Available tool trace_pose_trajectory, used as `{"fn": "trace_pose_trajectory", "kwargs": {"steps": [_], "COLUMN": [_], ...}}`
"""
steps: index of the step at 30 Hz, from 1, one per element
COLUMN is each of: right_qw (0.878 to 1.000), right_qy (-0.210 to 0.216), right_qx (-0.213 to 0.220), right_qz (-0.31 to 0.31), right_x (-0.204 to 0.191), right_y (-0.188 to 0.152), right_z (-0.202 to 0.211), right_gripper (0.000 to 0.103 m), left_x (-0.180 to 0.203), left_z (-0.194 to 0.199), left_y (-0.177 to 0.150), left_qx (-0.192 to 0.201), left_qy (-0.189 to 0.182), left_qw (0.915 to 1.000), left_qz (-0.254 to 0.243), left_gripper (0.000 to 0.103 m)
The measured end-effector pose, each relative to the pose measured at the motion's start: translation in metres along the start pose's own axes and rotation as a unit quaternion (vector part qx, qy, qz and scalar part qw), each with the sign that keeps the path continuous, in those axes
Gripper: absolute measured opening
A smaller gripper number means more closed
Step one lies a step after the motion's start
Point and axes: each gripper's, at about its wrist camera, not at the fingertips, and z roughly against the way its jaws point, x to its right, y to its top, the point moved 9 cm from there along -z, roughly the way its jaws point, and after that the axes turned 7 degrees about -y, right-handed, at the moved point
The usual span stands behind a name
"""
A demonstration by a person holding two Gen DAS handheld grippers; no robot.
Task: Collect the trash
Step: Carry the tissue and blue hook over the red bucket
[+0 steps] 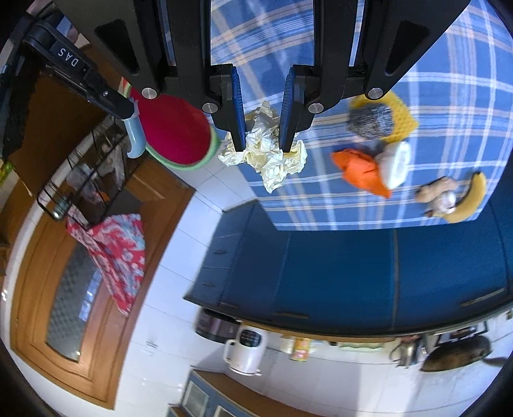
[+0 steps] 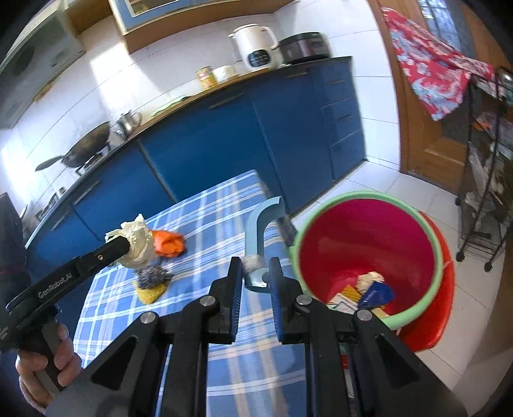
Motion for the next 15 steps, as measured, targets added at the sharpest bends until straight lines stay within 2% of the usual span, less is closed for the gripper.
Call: {"fn": "trace_pose_trajectory", "kwargs": {"steps": [5,15], "right_qw": [1.0,0.997], "right_qy": [-0.021,-0.052], "right_qx": [0.002,-0.026], "right_qz": [-0.019,-0.055], "right_x": [0.032,0.086], "right_y": [0.003,-0.005], "right_z": [-0.001,-0.026], "right_gripper": [0.019,0.019], "left_x": [0.025,0.072], "left_z": [-0.022,-0.07], "left_y": [0.0,-0.014], "left_qx": [-0.017,-0.064], "left_qy": [-0.019,-0.056], "left_qw": [0.9996,0.9953], "left_qz": [-0.015,-0.045], "left_gripper": [0.021,0.021]}}
